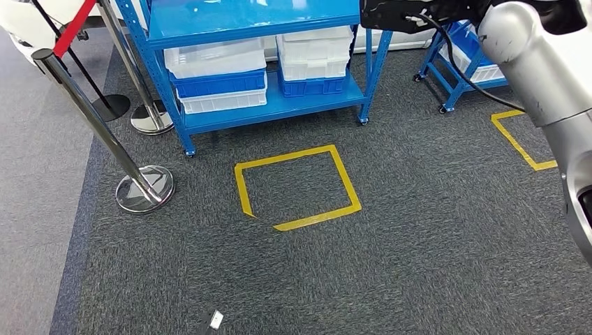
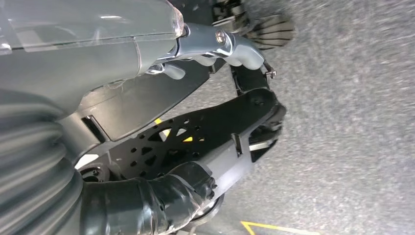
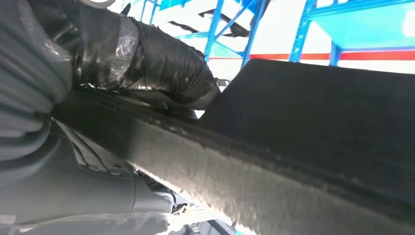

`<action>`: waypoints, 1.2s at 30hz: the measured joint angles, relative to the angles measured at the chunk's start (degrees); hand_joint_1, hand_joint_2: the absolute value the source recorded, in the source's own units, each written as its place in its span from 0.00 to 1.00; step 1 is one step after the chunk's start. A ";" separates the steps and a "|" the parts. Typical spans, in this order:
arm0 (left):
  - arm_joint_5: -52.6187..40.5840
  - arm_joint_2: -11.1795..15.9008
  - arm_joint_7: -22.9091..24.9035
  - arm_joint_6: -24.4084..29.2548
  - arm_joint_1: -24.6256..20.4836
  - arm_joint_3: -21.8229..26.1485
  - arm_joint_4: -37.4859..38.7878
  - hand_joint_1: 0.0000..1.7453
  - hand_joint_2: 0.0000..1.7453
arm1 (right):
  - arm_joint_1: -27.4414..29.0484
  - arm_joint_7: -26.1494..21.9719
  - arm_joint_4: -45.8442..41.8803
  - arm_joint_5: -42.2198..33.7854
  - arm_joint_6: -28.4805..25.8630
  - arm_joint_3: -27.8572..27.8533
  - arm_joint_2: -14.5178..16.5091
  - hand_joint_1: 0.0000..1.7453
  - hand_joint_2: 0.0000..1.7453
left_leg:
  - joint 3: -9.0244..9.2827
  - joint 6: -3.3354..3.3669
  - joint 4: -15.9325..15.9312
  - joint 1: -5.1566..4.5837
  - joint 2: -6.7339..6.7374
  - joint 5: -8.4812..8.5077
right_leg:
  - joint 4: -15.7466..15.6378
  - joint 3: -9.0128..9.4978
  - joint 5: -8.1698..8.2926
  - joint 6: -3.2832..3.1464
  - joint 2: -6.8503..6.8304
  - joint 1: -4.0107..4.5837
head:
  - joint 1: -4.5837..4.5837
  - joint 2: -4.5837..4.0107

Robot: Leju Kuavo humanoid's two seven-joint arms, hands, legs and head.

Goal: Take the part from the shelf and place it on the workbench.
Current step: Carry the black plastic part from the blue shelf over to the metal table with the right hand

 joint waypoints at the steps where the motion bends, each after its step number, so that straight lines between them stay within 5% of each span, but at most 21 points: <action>1: 0.01 -0.03 0.00 0.00 0.00 0.00 0.00 0.00 1.00 | 0.01 0.00 0.07 -0.01 -0.01 -0.01 0.00 1.00 1.00 | -1.09 -0.03 0.12 -0.03 0.04 0.79 | 3.61 -0.32 -1.14 0.17 -0.02 -0.02 | 0.01 0.00; 3: 0.05 -0.04 0.00 0.00 0.01 0.00 0.00 0.00 1.00 | 0.02 0.01 0.25 -0.02 -0.01 -0.01 0.00 1.00 1.00 | -3.41 -0.22 0.50 -0.01 0.11 2.34 | 7.18 0.80 0.95 0.38 -0.04 -0.09 | 0.00 0.00; 5: 0.19 -0.05 -0.02 -0.01 0.01 0.00 0.00 0.00 1.00 | 0.02 0.02 0.39 0.16 -0.01 -0.02 0.00 1.00 1.00 | -5.62 -0.60 1.13 0.12 0.14 3.69 | 3.56 5.35 3.73 0.47 -0.09 -0.18 | -0.01 0.00; 7: 0.39 -0.05 -0.38 -0.05 0.04 0.00 0.01 0.00 1.00 | 0.03 0.01 0.42 0.79 -0.03 -0.03 0.03 1.00 1.00 | -7.14 -1.12 1.84 0.07 0.09 4.61 | -4.79 11.73 1.41 0.26 -0.11 0.10 | -0.03 0.00; 9: 0.68 -0.03 -0.91 -0.16 0.07 0.00 0.01 0.00 1.00 | 0.04 -0.12 0.43 1.44 -0.09 -0.03 0.04 1.00 1.00 | -7.60 -1.75 2.04 0.01 0.05 5.40 | -9.84 14.65 -1.38 -0.40 -0.09 0.53 | -0.04 0.00; 12: 0.92 0.00 -0.97 -0.23 0.21 0.00 0.00 0.00 1.00 | -0.05 -0.54 0.50 1.94 -0.17 -0.03 0.13 1.00 1.00 | -8.34 -2.82 2.82 0.20 -0.09 4.74 | -10.21 13.93 -0.35 -1.84 -0.24 0.45 | -0.07 0.00; 16: 1.16 0.00 -0.42 -0.18 0.17 0.00 0.00 0.00 1.00 | -0.21 -0.82 0.58 2.76 -0.39 -0.02 0.30 1.00 1.00 | -12.26 -3.49 15.25 0.48 -0.18 -4.23 | -10.17 11.89 1.78 -2.82 0.14 0.56 | -0.13 0.00; 18: 1.36 0.00 -0.15 -0.13 0.02 0.00 0.00 0.00 1.00 | -0.14 -0.69 0.73 3.18 -0.55 -0.01 0.21 1.00 1.00 | -11.95 -3.26 18.50 0.44 -0.27 -4.37 | -10.04 10.81 2.56 -2.78 0.99 0.78 | -0.13 0.00; 21: 1.49 0.20 0.11 -0.02 0.23 0.00 0.02 0.00 1.00 | -0.06 -0.60 0.91 3.40 -0.72 0.01 -0.07 1.00 1.00 | -4.73 -1.61 9.00 0.21 -2.58 -0.85 | -9.98 9.83 3.35 -2.56 2.45 0.89 | -0.13 0.00; 23: 1.53 0.48 0.15 0.02 0.48 0.00 0.05 0.00 1.00 | 0.20 -0.60 1.02 3.51 -0.88 0.02 -0.21 1.00 1.00 | -1.04 -0.80 3.10 0.11 -4.66 -0.17 | -10.14 9.51 3.87 -1.98 3.36 0.45 | -0.14 0.00; 26: 1.55 0.52 0.14 0.03 0.56 -0.01 0.08 0.00 1.00 | 0.62 -0.60 1.18 3.55 -1.05 0.03 -0.62 1.00 1.00 | 0.13 -0.59 0.54 -0.07 -3.92 0.39 | -10.90 9.27 4.71 -0.70 4.72 -0.28 | -0.20 0.00; 28: 1.55 0.56 0.10 0.05 0.47 -0.02 0.09 0.00 1.00 | 0.50 -0.60 1.23 3.61 -1.21 0.04 -1.00 1.00 1.00 | 0.86 -0.28 -1.66 0.09 -2.42 1.17 | -9.63 8.30 3.54 -0.32 3.54 -0.04 | -0.11 0.00; 30: 1.57 0.51 0.18 0.07 0.44 -0.02 0.09 0.00 1.00 | 0.40 -0.68 1.31 3.80 -1.41 0.05 -1.15 1.00 1.00 | 1.04 -0.16 -2.57 0.15 -1.10 1.49 | -3.73 5.39 0.17 -0.05 1.37 0.13 | 0.03 0.00; 32: 1.62 0.42 0.33 0.08 0.47 -0.01 0.09 0.00 1.00 | 0.49 -0.81 1.38 4.08 -1.51 0.08 -1.15 1.00 1.00 | 0.79 -0.18 -2.41 0.16 -0.18 1.48 | 2.63 2.44 -2.52 0.32 0.60 -0.06 | 0.08 0.00; 36: 1.63 0.39 0.39 0.09 0.48 0.00 0.09 0.00 1.00 | 0.56 -0.86 1.40 4.20 -1.54 0.10 -1.16 1.00 1.00 | 0.68 -0.21 -2.27 0.20 0.16 1.47 | 4.64 1.49 -3.14 0.49 0.51 -0.18 | 0.08 0.00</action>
